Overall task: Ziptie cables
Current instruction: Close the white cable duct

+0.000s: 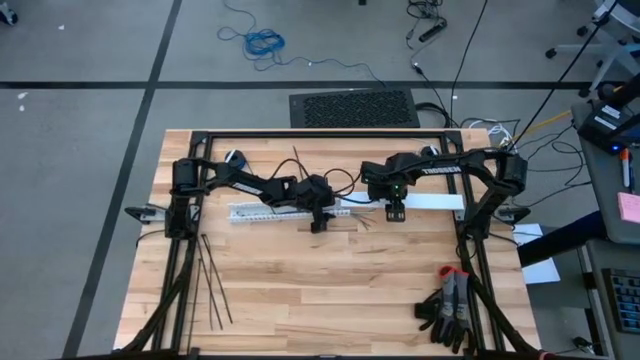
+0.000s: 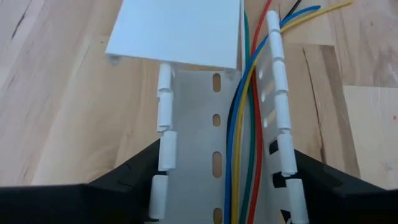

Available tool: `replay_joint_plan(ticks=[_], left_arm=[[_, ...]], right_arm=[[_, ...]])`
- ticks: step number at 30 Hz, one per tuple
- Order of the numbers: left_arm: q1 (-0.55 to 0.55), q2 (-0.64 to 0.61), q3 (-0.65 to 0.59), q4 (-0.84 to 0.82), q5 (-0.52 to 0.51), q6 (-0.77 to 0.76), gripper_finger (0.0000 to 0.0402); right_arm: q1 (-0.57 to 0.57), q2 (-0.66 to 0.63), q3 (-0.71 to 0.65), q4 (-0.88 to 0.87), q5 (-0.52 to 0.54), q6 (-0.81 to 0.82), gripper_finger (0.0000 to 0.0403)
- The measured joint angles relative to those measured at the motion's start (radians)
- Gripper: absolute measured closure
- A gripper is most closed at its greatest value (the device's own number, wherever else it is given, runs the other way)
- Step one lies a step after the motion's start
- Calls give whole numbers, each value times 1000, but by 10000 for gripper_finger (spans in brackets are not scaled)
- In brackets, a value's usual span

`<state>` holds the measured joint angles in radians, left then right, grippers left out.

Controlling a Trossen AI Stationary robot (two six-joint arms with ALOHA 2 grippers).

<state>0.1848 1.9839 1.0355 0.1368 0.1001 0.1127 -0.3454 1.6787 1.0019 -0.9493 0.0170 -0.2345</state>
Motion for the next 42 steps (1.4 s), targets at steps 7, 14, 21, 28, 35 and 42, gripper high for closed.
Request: replay_joint_plan(ticks=[7, 14, 21, 28, 35, 42], left_arm=[[0, 2, 0, -3, 0, 5, 162], [0, 3, -1, -9, -3, 17, 163], [0, 4, -1, -10, -4, 17, 163], [0, 5, -2, -10, -9, 24, 163], [0, 5, -2, -8, -11, 24, 163], [0, 5, -2, -8, -20, 24, 163]], right_arm=[[1, 17, 115, -102, -24, -18, 190], [21, 18, 152, -143, -24, -32, 190], [46, 61, 132, -143, -23, -12, 190], [47, 103, 119, -120, -24, -16, 190], [47, 103, 119, -124, -23, -13, 190], [53, 103, 119, -118, -22, -12, 190]])
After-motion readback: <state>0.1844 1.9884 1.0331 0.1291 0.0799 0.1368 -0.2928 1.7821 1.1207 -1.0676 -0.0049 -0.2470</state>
